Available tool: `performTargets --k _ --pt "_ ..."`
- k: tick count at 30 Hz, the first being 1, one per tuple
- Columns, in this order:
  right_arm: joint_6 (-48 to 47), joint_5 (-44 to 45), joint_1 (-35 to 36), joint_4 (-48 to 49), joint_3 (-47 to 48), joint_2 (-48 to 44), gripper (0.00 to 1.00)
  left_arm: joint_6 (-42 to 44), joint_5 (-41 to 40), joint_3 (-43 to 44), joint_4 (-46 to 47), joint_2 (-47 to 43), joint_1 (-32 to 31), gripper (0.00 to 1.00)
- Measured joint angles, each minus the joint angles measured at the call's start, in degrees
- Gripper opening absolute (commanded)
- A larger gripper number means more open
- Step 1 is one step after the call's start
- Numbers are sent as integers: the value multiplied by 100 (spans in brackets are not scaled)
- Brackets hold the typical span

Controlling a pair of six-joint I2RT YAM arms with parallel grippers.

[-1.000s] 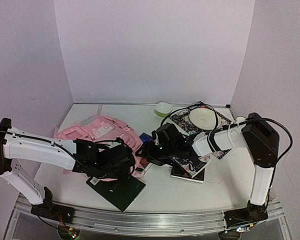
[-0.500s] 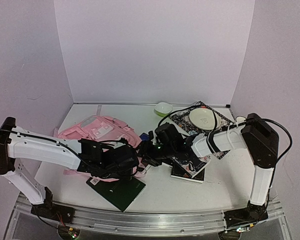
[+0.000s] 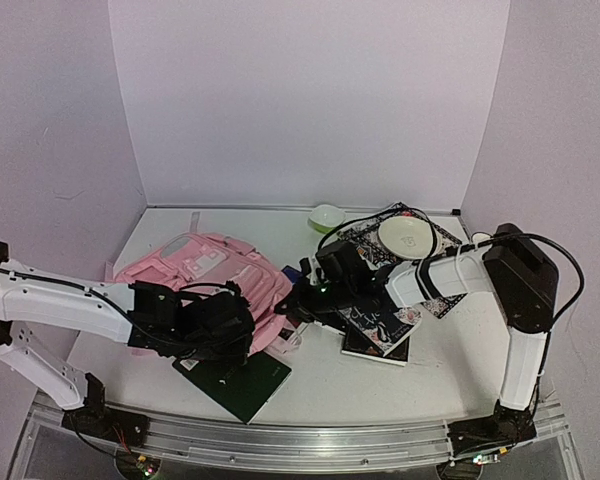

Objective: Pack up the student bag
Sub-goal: Unzip the largest pocket of the student bag.

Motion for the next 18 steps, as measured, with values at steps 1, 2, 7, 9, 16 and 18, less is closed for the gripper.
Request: performTargets --k 1,2,7,9,16,18 --pt "-73 -55 -91 -101 58 -6 0 -61 24 -120 -18 -125 0 0" --pt "-155 -119 -191 -211 112 -25 0 -135 44 -214 -59 -234 0 0" --pt "-462 -305 -750 -589 185 -270 0 -558 87 -583 -527 -742 0 0" --pt "-583 -370 -996 -751 228 -367 0 -708 78 -671 -736 -862 22 0" --pt "-968 -572 -1186 -1249 343 -427 14 -889 -77 -755 -1176 -932 330 0" --pt "-1051 -582 -1186 -1323 343 -431 35 -836 -151 -695 -1254 -780 393 0"
